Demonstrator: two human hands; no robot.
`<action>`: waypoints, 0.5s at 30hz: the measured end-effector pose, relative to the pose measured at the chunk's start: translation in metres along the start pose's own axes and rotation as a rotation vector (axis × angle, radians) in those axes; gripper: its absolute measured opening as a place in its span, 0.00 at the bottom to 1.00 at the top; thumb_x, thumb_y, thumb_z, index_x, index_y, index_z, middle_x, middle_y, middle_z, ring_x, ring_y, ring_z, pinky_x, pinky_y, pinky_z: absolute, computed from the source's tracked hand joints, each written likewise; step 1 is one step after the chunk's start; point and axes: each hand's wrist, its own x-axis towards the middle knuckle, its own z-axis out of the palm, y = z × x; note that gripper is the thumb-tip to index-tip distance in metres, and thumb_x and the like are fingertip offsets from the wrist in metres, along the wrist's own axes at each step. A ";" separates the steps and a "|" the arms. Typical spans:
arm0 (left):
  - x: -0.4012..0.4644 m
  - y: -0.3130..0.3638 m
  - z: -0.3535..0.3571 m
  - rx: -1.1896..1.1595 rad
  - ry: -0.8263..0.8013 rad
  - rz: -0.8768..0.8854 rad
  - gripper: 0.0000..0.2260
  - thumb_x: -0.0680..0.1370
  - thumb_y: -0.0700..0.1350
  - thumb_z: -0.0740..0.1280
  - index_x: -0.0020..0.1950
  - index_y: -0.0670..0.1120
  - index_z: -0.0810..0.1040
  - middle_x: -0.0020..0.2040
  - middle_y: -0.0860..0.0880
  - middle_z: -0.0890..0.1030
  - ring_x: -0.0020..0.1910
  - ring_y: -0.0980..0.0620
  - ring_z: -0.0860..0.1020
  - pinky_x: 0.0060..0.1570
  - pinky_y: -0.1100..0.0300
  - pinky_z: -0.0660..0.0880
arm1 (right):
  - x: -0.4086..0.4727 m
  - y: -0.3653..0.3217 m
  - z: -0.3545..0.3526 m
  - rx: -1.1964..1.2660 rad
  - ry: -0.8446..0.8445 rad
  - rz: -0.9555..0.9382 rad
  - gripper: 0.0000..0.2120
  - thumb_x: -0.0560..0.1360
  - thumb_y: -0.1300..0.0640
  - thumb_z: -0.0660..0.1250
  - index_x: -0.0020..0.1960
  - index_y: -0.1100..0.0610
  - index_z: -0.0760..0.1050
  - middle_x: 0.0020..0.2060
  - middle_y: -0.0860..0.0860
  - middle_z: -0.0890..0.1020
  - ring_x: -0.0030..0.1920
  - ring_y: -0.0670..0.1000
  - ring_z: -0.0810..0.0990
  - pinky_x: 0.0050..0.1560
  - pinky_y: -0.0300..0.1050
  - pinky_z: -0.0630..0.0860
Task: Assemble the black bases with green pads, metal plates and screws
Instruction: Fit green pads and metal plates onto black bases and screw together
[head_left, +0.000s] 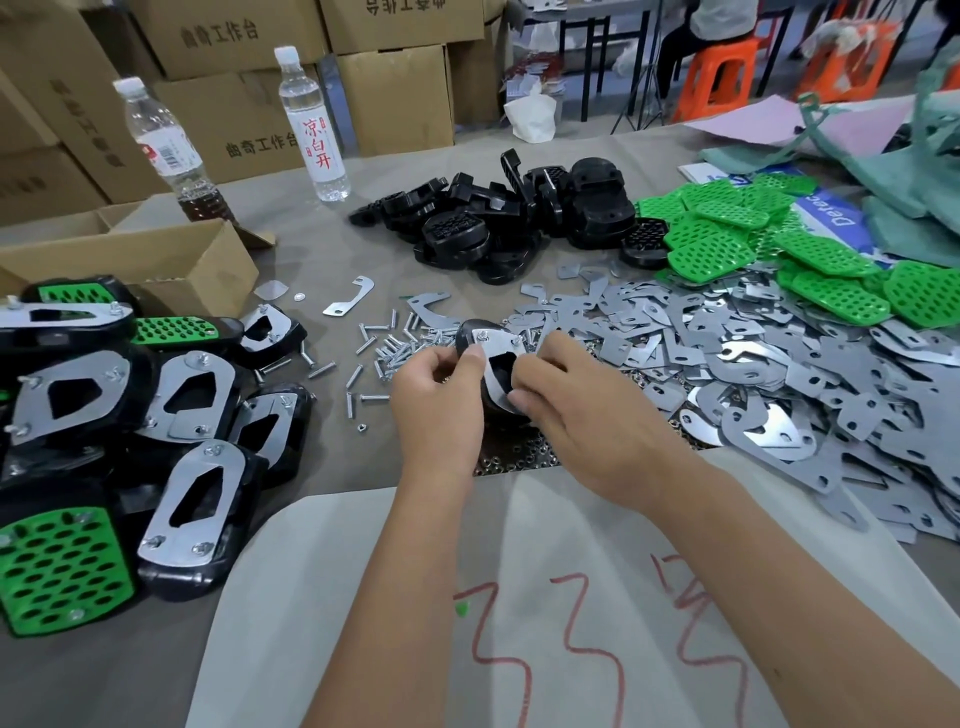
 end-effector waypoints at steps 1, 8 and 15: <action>0.000 -0.001 0.000 0.001 0.013 -0.011 0.16 0.71 0.53 0.69 0.41 0.39 0.75 0.35 0.48 0.70 0.37 0.48 0.68 0.43 0.45 0.76 | 0.001 -0.002 0.001 -0.039 -0.006 0.000 0.13 0.83 0.44 0.51 0.51 0.51 0.69 0.49 0.49 0.68 0.38 0.56 0.72 0.39 0.56 0.73; -0.002 -0.001 0.005 0.013 0.124 0.005 0.13 0.71 0.53 0.68 0.40 0.42 0.76 0.34 0.50 0.75 0.36 0.47 0.71 0.49 0.39 0.79 | 0.008 -0.015 0.014 -0.297 0.029 0.136 0.13 0.86 0.46 0.50 0.47 0.52 0.64 0.48 0.48 0.67 0.36 0.52 0.67 0.34 0.49 0.63; -0.007 0.001 0.007 0.072 0.169 0.066 0.06 0.77 0.47 0.71 0.44 0.48 0.77 0.42 0.52 0.80 0.40 0.51 0.75 0.49 0.51 0.76 | 0.008 -0.014 0.022 -0.269 0.178 0.256 0.18 0.85 0.48 0.53 0.39 0.52 0.66 0.39 0.46 0.67 0.36 0.53 0.70 0.36 0.48 0.62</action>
